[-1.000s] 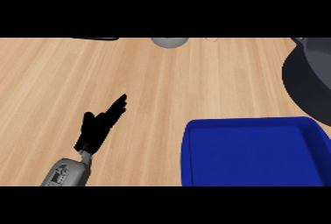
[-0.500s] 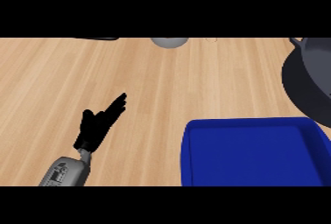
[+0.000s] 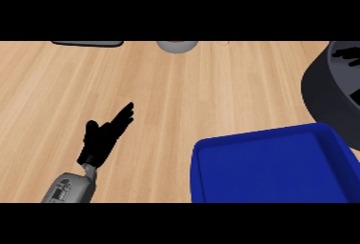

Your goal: Pick the sweet potato from the tray and place it in the pot

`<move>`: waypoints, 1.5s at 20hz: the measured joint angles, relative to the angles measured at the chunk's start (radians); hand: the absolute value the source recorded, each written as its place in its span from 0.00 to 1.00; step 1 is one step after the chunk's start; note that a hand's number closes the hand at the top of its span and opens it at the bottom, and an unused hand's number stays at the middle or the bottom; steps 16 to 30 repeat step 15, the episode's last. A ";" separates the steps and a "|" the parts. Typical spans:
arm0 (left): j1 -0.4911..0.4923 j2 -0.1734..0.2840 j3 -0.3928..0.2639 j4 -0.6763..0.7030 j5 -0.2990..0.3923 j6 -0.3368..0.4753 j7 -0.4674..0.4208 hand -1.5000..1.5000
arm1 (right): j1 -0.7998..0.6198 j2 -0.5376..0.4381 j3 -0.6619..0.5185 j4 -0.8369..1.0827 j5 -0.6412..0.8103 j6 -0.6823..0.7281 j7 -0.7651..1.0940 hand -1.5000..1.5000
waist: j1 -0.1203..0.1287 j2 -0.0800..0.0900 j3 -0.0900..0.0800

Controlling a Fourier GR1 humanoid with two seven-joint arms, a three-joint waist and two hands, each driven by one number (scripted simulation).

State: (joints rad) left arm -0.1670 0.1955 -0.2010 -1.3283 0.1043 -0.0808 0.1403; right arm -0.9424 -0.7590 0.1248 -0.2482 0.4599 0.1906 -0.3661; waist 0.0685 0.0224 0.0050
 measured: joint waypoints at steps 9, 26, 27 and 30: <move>0.018 0.004 0.007 -0.006 -0.006 0.003 -0.015 0.50 | -0.083 -0.053 -0.311 0.086 -0.285 -0.042 -0.011 0.00 | -0.009 0.003 0.001; 0.024 0.007 0.016 -0.008 -0.003 -0.003 -0.019 0.50 | -0.059 -0.142 -0.443 0.127 -0.402 -0.020 -0.053 0.00 | -0.013 0.005 0.001; 0.024 0.007 0.016 -0.008 -0.003 -0.003 -0.019 0.50 | -0.059 -0.142 -0.443 0.127 -0.402 -0.020 -0.053 0.00 | -0.013 0.005 0.001; 0.024 0.007 0.016 -0.008 -0.003 -0.003 -0.019 0.50 | -0.059 -0.142 -0.443 0.127 -0.402 -0.020 -0.053 0.00 | -0.013 0.005 0.001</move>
